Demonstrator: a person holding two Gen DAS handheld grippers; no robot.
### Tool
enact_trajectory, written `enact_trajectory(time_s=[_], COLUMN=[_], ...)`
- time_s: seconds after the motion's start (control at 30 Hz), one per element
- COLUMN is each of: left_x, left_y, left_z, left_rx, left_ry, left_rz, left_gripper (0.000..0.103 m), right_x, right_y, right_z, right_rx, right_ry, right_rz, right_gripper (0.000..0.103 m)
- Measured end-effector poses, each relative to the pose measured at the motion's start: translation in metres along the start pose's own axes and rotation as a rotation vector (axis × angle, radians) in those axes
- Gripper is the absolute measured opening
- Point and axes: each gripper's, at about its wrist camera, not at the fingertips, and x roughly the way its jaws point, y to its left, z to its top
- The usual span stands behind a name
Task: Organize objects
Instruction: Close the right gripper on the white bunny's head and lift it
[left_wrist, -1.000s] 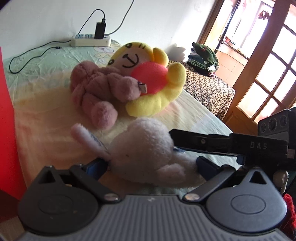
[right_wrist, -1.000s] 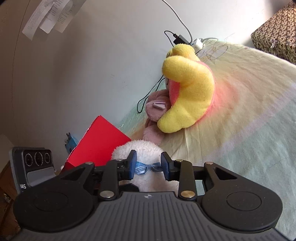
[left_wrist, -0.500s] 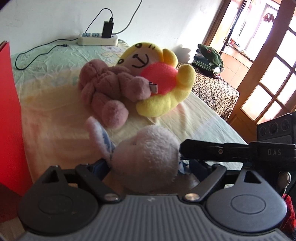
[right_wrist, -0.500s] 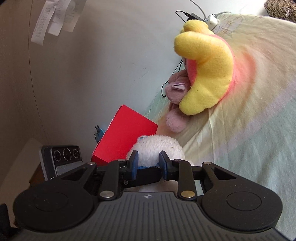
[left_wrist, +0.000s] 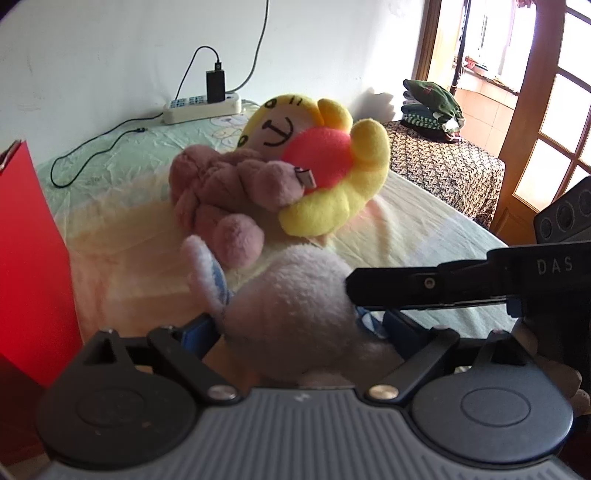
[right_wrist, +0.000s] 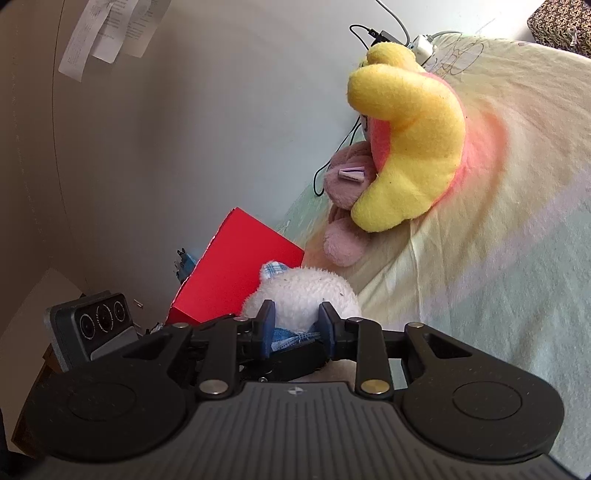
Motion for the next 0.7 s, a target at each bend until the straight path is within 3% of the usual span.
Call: enact_trajectory(time_s=[0.17,0.3,0.4,0.7], left_x=[-0.001,0.0,0.0,0.0], left_y=[-0.003,-0.003,-0.002,-0.001], left_z=[-0.002,-0.002,-0.002,-0.002], left_rx=[0.012,0.007,0.002,-0.007], left_ry=[-0.008,-0.002,0.0,0.006], left_rz=[0.014,0.011,0.01,0.0], left_gripper=[0.096,0.096,0.096,0.096], right_x=[0.001,0.005,0.008,0.012], right_y=[-0.001,0.01,0.012,-0.007], right_z=[0.001,0.002,0.004,0.006], right_rx=[-0.006,-0.074,-0.096,0.005], right_ry=[0.004,0.024,0.043,0.072], right_rz=[-0.018,-0.079,-0.088,0.021], right_gripper=[0.034,0.047,0.047,0.049])
